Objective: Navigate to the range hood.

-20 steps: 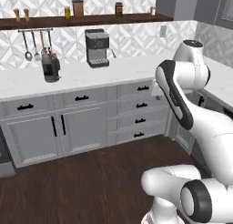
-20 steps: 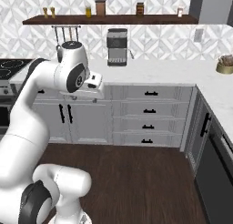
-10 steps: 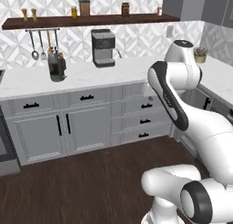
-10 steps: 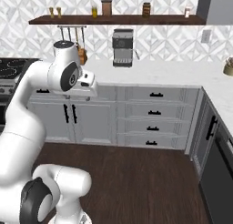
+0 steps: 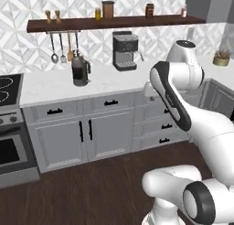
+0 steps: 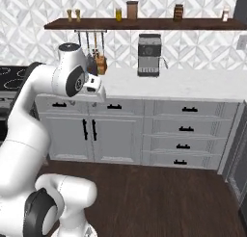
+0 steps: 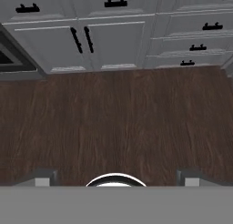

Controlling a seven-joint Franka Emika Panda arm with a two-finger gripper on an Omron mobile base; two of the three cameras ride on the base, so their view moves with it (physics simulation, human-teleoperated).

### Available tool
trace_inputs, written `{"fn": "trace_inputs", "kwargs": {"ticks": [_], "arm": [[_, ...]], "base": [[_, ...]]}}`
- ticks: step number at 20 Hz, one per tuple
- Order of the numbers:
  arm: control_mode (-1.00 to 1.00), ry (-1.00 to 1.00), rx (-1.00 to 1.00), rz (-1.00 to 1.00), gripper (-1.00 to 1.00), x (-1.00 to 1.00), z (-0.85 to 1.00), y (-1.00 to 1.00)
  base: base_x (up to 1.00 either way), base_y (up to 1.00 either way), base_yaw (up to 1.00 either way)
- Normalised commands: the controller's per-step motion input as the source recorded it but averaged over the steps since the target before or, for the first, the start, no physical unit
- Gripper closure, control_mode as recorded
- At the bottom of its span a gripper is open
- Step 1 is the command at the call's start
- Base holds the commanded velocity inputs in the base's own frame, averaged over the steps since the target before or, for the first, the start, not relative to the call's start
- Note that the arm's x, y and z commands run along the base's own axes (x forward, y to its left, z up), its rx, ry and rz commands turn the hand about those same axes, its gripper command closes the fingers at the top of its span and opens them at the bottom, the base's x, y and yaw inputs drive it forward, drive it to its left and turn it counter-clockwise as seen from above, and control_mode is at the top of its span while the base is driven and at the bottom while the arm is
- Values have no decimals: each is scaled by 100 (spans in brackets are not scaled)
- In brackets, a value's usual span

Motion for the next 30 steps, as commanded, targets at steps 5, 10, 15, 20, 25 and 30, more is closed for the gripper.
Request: {"fn": "trace_inputs", "kwargs": {"ticks": [5, 10, 15, 20, 25, 30], "arm": [[100, 0, 0, 0, -100, 0, 0, 0], [100, 0, 0, 0, -100, 0, 0, 0], [100, 0, 0, 0, -100, 0, 0, 0], [100, 0, 0, 0, -100, 0, 0, 0], [100, 0, 0, 0, -100, 0, 0, 0], [100, 0, 0, 0, -100, 0, 0, 0]], "base": [[76, 100, 0], [94, 94, 0], [95, 89, 0], [49, 93, 0], [-7, 99, 0], [-8, 95, 0]]}}
